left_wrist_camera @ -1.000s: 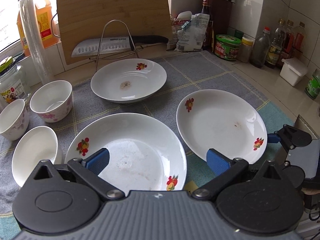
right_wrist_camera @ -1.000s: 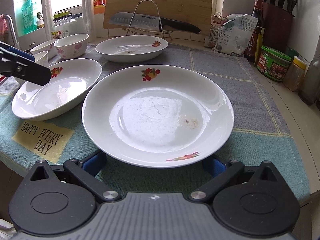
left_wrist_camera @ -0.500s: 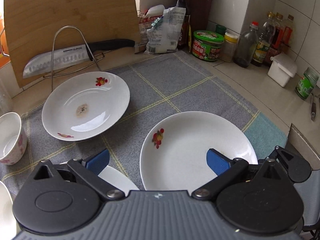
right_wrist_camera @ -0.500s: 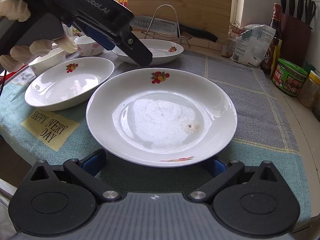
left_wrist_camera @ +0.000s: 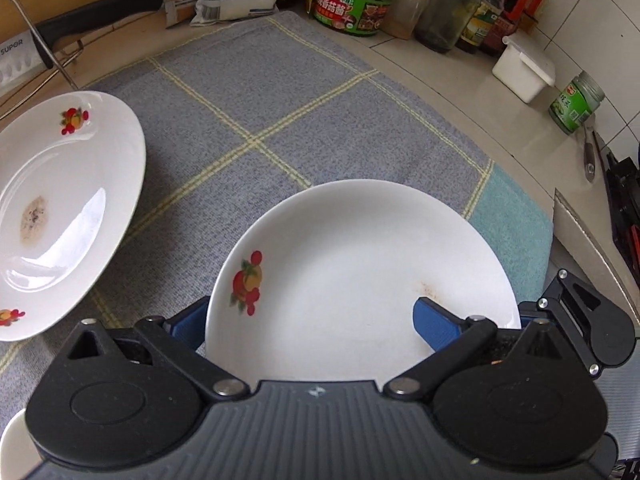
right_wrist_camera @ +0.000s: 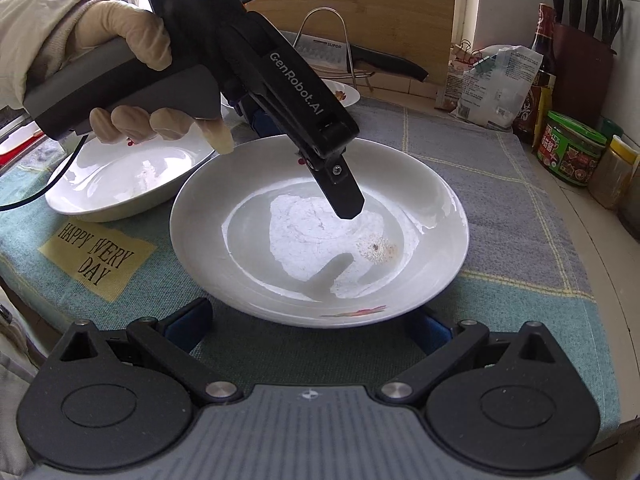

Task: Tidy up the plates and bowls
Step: 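Grip the large white plate rim with the left tool and lift it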

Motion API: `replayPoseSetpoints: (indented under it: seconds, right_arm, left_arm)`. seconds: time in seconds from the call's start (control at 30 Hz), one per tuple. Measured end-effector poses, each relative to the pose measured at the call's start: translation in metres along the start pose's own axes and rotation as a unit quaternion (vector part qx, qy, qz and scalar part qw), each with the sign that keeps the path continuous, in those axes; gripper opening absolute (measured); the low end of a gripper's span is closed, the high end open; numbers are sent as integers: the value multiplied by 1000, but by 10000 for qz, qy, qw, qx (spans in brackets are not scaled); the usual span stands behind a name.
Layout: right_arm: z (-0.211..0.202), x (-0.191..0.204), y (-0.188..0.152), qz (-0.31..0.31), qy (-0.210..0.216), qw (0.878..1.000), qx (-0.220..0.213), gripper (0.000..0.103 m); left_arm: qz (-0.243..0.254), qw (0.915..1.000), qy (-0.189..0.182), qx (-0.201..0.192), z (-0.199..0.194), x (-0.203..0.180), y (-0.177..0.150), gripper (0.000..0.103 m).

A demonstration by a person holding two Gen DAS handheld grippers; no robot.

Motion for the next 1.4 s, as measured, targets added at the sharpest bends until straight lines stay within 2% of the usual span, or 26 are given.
replayPoseSetpoints:
  seconds: [0.2, 0.43, 0.6, 0.67, 0.9, 1.2, 1.4]
  right_arm:
    - [0, 0, 0, -4, 3, 10000, 8, 103]
    - [2, -6, 1, 82, -88, 9999, 33, 103]
    - [3, -12, 2, 153, -145, 9998, 52, 103]
    - [4, -12, 3, 106, -130, 9998, 49, 103]
    - [5, -11, 5, -40, -76, 9999, 59, 103]
    - [6, -8, 8, -182, -47, 9998, 19, 103]
    - [6, -6, 9, -209, -96, 9997, 50, 103]
  left_arm:
    - [27, 9998, -106, 184, 2, 4, 3, 102]
    - [375, 9985, 23, 396, 6, -3, 1, 102]
    - [429, 9976, -289, 452, 2, -2, 3, 97]
    - [439, 9975, -295, 461, 0, 1, 5, 93]
    - [618, 9948, -495, 636, -4, 4, 9, 86]
    - [654, 9912, -701, 910, 0, 5, 10, 86]
    - [627, 9907, -759, 936, -2, 7, 10, 85]
Point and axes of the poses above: each gripper's, at about its wrist camera, not at the fingertips, and z roughly the way its jaws point, x to its left, y to its top, the point moved 7 cm from there along z, roughly the way its jaws point, and after that the axes turned 1 degree about -y, right-handed, at the moved point
